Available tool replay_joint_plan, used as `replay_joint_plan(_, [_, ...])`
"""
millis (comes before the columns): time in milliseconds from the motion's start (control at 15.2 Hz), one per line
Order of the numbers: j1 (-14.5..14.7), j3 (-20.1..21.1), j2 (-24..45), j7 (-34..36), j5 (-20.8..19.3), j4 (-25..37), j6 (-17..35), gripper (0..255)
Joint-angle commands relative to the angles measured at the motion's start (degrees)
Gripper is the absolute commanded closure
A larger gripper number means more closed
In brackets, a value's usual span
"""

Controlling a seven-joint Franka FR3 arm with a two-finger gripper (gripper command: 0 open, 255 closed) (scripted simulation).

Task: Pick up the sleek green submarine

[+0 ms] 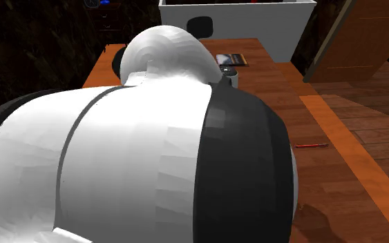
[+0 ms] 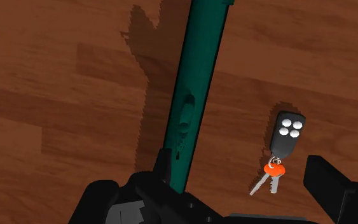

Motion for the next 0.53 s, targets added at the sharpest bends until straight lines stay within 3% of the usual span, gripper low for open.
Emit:
replay_joint_plan(0, [-2.2,1.0,4.3,-1.1,1.8,4.5,0.0,0])
replay_joint_plan(198, [-5.2,2.1,10.3,-2.0,3.6,11.6,-0.7,0])
replay_joint_plan(462, [-5.7,2.9,12.6,-2.4,4.3,12.2,1.1,0])
